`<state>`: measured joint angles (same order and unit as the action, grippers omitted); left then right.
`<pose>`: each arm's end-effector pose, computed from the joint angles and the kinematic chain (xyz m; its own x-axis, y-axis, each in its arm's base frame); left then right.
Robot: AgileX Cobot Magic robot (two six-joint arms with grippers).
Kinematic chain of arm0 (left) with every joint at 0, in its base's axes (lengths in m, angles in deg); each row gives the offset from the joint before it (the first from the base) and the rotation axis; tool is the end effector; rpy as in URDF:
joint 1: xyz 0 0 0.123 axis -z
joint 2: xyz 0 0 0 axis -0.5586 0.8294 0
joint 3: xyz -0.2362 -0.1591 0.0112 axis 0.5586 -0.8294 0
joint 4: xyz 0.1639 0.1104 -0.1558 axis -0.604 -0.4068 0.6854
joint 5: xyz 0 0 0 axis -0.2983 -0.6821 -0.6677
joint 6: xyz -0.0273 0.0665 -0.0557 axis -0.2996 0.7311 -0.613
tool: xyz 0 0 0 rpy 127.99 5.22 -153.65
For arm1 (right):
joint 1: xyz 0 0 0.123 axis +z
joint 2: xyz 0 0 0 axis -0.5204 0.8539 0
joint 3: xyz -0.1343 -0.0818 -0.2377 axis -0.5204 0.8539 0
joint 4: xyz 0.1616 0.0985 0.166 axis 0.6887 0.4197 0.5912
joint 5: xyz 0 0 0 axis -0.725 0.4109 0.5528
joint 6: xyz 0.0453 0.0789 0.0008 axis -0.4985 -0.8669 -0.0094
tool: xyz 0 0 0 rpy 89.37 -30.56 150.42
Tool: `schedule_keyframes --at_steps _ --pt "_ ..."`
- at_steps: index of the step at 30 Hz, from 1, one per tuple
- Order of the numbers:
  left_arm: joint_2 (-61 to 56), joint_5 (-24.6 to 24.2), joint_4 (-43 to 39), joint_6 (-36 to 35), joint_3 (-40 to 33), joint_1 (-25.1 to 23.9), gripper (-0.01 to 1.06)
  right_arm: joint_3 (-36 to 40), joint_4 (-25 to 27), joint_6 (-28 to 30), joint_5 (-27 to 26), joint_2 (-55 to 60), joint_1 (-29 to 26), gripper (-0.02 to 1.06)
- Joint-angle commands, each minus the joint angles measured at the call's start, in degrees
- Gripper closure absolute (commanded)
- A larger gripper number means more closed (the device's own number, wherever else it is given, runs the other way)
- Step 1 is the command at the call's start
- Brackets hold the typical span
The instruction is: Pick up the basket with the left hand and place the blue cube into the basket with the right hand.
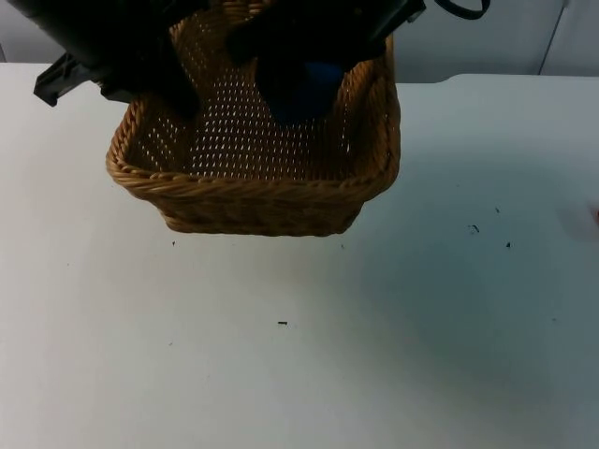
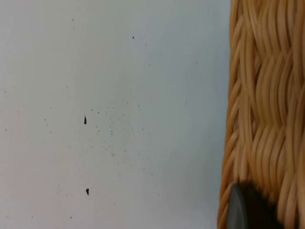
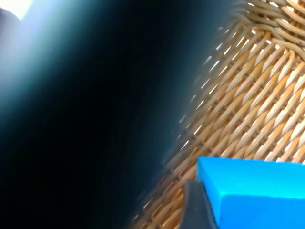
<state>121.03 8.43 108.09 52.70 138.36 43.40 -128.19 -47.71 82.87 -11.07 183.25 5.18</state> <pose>0.4092 -0.1143 0.1991 -0.9647 -0.0872 -0.2483 0.0676 0.8298 -0.5540 0.3804 0.2771 0.2194 -0.6392 -0.4645 -0.6129 -0.5691 0.8217 -0.0292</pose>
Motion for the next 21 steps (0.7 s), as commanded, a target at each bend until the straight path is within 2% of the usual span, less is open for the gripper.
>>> schedule_keyframes --at_steps 1,11,13,15,16,19,21 --pt "-0.57 0.21 1.75 -0.26 -0.01 0.47 1.05 -0.48 -0.19 0.21 0.16 -0.27 -0.09 0.63" --pt "-0.57 0.21 1.75 -0.26 -0.01 0.47 1.05 -0.48 -0.19 0.21 1.55 -0.27 -0.09 0.63" --pt "-0.57 0.1 1.75 -0.26 -0.01 0.47 1.05 -0.48 -0.19 0.21 1.55 -0.27 -0.09 0.59" --pt "-0.57 0.1 1.75 -0.26 -0.01 0.47 1.05 -0.48 -0.19 0.21 1.55 -0.27 -0.09 0.46" --pt "-0.57 0.1 1.75 -0.26 -0.01 0.47 1.05 -0.48 -0.19 0.21 1.55 -0.27 -0.09 0.46" --pt "-0.57 0.1 1.75 -0.26 -0.01 0.47 1.05 -0.48 -0.19 0.21 1.31 -0.27 -0.09 0.27" --pt "-0.57 0.1 1.75 -0.26 -0.01 0.47 1.05 -0.48 -0.19 0.21 1.16 -0.27 -0.09 0.24"
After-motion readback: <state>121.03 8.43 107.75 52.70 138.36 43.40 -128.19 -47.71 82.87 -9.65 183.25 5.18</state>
